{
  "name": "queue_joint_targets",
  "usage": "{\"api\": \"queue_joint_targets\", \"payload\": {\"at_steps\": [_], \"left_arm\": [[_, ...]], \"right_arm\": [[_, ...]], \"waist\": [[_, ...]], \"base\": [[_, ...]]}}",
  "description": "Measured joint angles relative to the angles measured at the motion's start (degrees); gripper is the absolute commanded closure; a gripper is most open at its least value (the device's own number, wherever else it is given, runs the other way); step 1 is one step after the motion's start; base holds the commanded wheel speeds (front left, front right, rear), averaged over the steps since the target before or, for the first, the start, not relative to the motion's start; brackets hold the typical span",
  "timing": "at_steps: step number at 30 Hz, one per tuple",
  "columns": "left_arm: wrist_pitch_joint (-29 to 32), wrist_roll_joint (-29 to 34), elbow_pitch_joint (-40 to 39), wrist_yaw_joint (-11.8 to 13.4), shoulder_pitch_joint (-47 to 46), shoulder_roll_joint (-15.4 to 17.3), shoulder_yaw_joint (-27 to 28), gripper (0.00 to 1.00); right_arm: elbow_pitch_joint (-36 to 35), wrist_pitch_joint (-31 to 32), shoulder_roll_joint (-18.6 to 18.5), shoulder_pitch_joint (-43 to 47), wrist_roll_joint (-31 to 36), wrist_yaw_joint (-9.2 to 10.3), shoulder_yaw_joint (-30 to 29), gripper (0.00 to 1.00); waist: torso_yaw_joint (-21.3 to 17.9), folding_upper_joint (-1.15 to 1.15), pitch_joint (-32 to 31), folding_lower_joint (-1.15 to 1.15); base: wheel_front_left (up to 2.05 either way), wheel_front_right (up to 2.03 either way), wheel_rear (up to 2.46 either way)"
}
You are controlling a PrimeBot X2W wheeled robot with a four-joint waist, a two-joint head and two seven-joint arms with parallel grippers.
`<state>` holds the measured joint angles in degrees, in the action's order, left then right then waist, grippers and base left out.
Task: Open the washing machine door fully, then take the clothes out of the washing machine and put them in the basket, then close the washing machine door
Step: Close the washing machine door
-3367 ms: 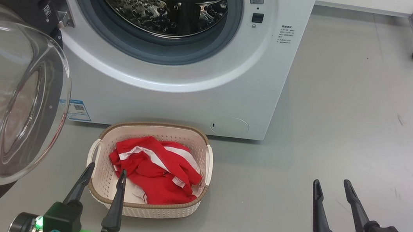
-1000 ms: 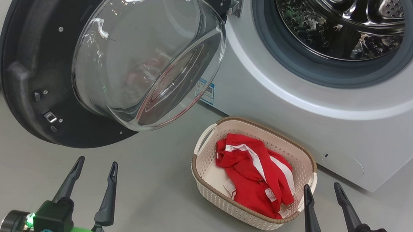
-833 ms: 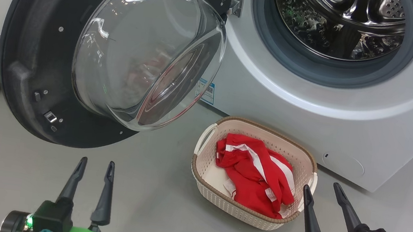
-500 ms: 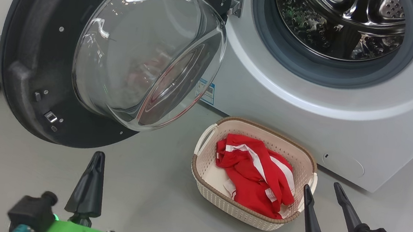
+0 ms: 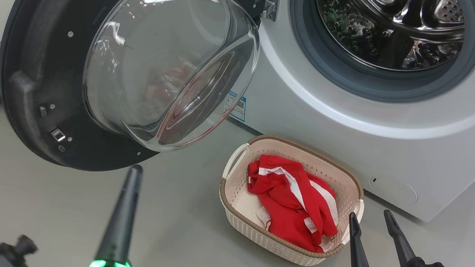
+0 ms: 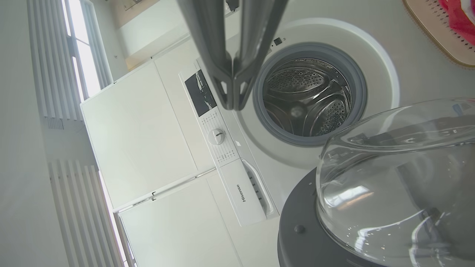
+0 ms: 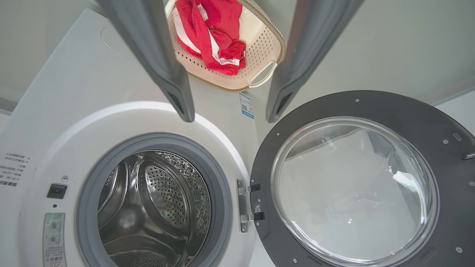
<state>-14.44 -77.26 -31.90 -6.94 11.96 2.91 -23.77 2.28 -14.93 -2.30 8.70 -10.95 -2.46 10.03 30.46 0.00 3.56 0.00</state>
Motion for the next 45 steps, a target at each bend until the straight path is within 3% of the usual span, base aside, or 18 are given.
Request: {"api": "queue_joint_targets", "payload": {"at_steps": [7,15,20,24,31,36,45], "left_arm": [[-0.3,-17.4,2.3,0.0,-9.1,-0.1,12.3,1.0],[-0.3,-16.7,5.8,0.0,-17.4,-0.2,23.5,1.0],[-0.3,-18.7,11.5,0.1,-23.0,3.5,31.5,1.0],[0.1,-21.1,19.4,2.9,-25.9,7.7,35.3,1.0],[4.6,-24.3,32.9,9.0,-28.8,13.6,36.6,1.0],[9.4,-26.8,38.9,11.8,-30.1,14.9,34.3,1.0],[16.1,-29.1,46.5,12.0,-31.0,16.2,32.1,1.0]], "right_arm": [[0.0,0.0,0.0,0.0,0.0,0.0,0.0,0.0],[-0.1,0.0,0.0,0.0,0.5,0.0,-0.1,0.0],[-0.1,0.0,-0.2,-0.3,0.8,-0.45,0.2,0.0],[-0.4,0.0,-0.2,-0.7,0.9,-0.52,0.3,0.0],[-0.4,0.0,-0.7,-1.7,1.0,-1.0,0.6,0.0],[-0.4,0.0,-1.0,-2.7,1.0,-1.08,0.7,0.0],[-0.4,0.0,-1.2,-3.6,1.0,-1.53,0.5,0.0]], "waist": [[-0.1,0.0,0.2,0.0],[-0.2,0.0,1.3,0.0],[-0.5,0.0,2.1,0.0],[-1.0,0.0,2.8,0.0],[-2.3,0.0,4.1,0.0],[-3.3,0.0,4.8,0.0],[-4.6,0.0,5.8,0.0]], "base": [[0.0,0.0,0.0],[0.0,0.0,0.0],[0.0,0.0,0.0],[0.0,0.0,0.0],[0.0,0.0,0.0],[0.0,0.0,0.0],[0.0,0.0,0.0]]}}
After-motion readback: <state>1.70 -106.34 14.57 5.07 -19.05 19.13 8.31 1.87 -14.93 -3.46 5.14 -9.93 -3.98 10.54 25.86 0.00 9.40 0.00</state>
